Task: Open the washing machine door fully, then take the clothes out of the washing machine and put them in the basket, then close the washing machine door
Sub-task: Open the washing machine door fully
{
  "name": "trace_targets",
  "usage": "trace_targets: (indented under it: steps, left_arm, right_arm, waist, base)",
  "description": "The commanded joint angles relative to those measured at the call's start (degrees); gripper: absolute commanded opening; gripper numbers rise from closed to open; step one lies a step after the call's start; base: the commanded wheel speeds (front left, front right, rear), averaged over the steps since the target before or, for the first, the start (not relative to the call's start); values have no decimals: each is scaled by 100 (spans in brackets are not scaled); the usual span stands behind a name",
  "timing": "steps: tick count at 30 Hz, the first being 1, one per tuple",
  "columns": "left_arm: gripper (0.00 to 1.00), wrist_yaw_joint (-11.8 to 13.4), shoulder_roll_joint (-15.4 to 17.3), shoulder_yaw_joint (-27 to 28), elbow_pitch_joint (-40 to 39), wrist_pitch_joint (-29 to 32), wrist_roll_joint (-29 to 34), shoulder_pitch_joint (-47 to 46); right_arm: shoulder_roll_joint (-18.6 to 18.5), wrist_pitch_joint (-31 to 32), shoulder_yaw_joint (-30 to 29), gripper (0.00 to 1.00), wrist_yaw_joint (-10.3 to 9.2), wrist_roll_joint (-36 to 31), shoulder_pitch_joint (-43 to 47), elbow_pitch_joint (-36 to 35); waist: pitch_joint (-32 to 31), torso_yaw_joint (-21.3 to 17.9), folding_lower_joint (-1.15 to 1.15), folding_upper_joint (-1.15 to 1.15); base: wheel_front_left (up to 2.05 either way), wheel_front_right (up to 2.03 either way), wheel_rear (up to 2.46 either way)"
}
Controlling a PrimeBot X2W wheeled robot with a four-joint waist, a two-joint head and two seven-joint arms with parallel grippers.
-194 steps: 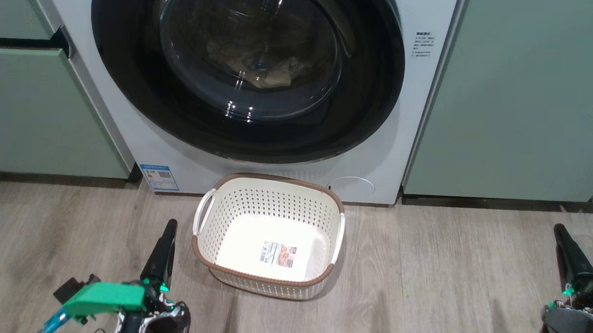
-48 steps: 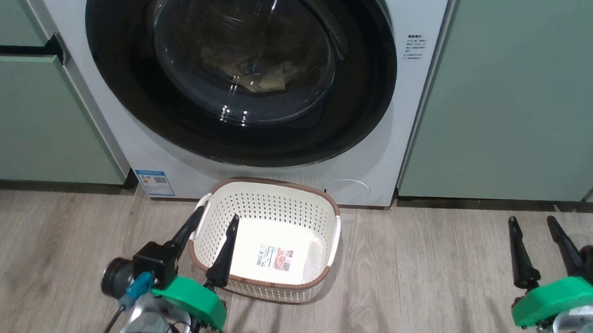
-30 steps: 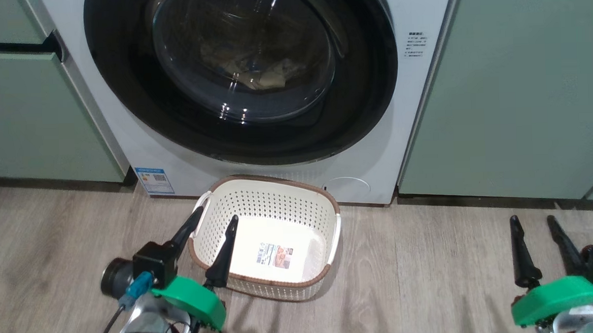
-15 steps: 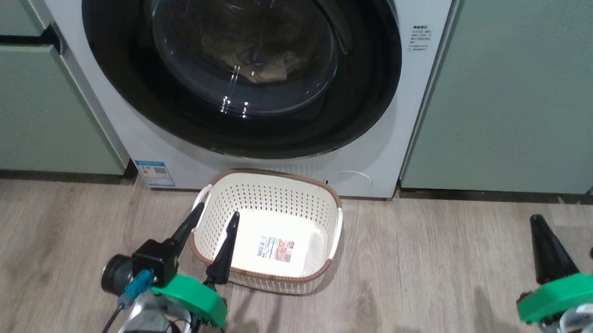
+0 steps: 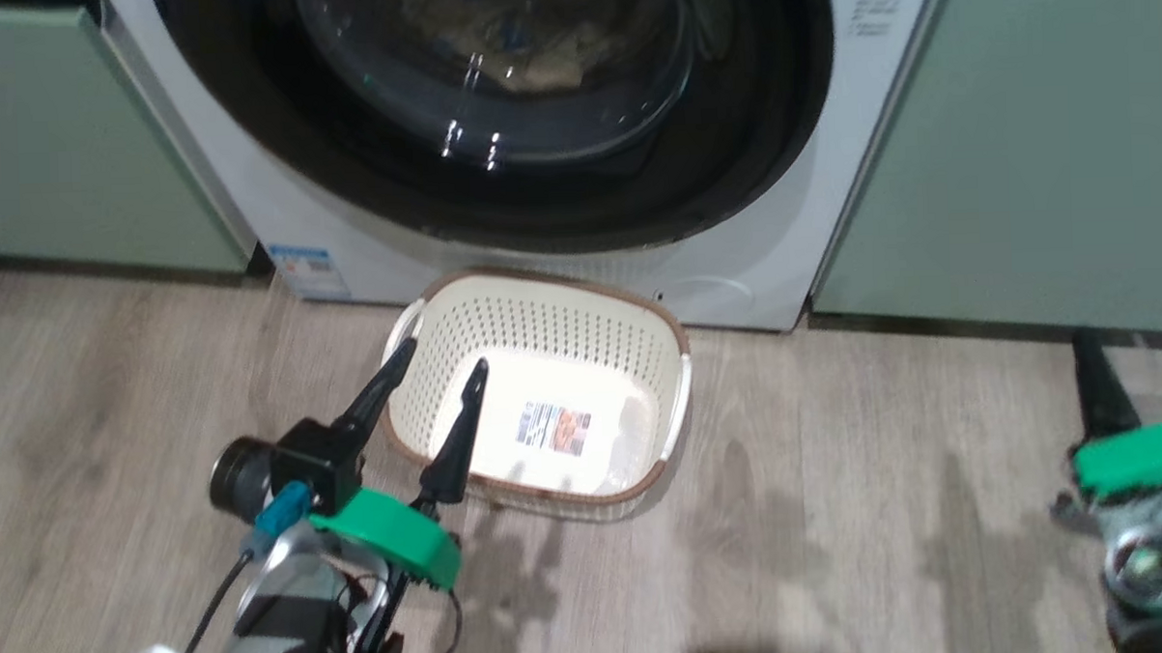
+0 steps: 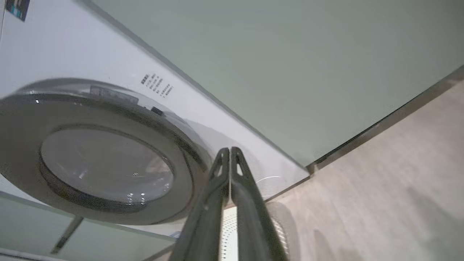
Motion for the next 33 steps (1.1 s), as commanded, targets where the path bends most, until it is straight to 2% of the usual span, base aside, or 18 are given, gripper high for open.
trace_targets:
  steps: [1,7,14,25,33]
  left_arm:
    - [100,-14,70,178,-238,-36,62,-328]
    - [100,-49,14,108,-354,-36,94,-561]
    - [100,-108,-60,51,-454,-36,94,-847]
    - [100,-184,-167,-60,-496,-36,78,-1162]
    - [100,-209,-221,-178,-517,-36,66,-1310]
  right_arm:
    - [-51,189,-9,0,20,396,-432,-77]
    - [-7,893,-447,0,20,1685,-1258,470]
    - [-30,1695,-769,0,20,2639,-2553,1138]
    - [-21,2682,-731,0,20,3197,-4215,1912]
    - [-50,3005,-620,0,20,3224,-5054,2325]
  waist:
    - [184,110,-1,0]
    - [580,299,-1,0]
    - [1046,528,-1,0]
    - [1521,861,-1,0]
    - [1763,1067,-1,0]
  base:
    - [0,0,0]
    - [0,0,0]
    - [0,0,0]
    - [0,0,0]
    - [0,0,0]
